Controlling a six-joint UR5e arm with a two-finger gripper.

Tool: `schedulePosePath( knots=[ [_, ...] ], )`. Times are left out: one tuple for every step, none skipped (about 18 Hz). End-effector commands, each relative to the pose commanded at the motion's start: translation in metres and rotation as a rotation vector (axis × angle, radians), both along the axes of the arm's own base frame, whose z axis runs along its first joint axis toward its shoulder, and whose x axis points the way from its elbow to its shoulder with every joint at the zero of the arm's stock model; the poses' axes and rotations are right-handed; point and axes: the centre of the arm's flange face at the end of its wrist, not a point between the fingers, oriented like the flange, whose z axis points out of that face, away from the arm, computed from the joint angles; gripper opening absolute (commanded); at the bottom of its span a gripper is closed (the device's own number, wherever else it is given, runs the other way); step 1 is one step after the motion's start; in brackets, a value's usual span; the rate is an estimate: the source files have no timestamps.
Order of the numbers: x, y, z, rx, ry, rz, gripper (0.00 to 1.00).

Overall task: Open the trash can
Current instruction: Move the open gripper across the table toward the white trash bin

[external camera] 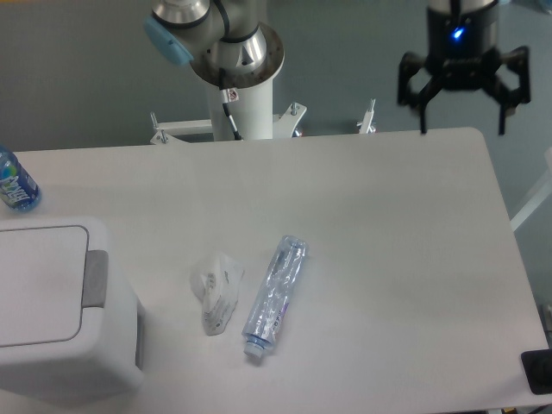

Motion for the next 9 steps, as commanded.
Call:
schedulePosePath(
  knots=[
    [0.006, 0.009, -0.002, 0.016, -0.015, 0.019, 1.0],
    [0.013, 0.017, -0.002, 0.032, -0.029, 0.04, 1.0],
    [0.02, 0.027, -0.002, 0.052, -0.04, 0.059, 1.0],
    [0.03, 0.039, -0.002, 0.077, -0.049, 0.08, 1.0],
    [0.04, 0.053, -0.006, 0.1, -0.068, 0.099, 1.0],
    [0.052, 0.067, -0.011, 0.119, -0.093, 0.118, 1.0],
    [0.065, 0.084, -0.016, 0.134, -0.121, 0.136, 1.0],
    [0.075, 0.098, -0.022, 0.146, -0.149, 0.159, 1.0],
    [0.086, 0.11, -0.025, 0.16, -0.166, 0.172, 1.0]
  ],
)
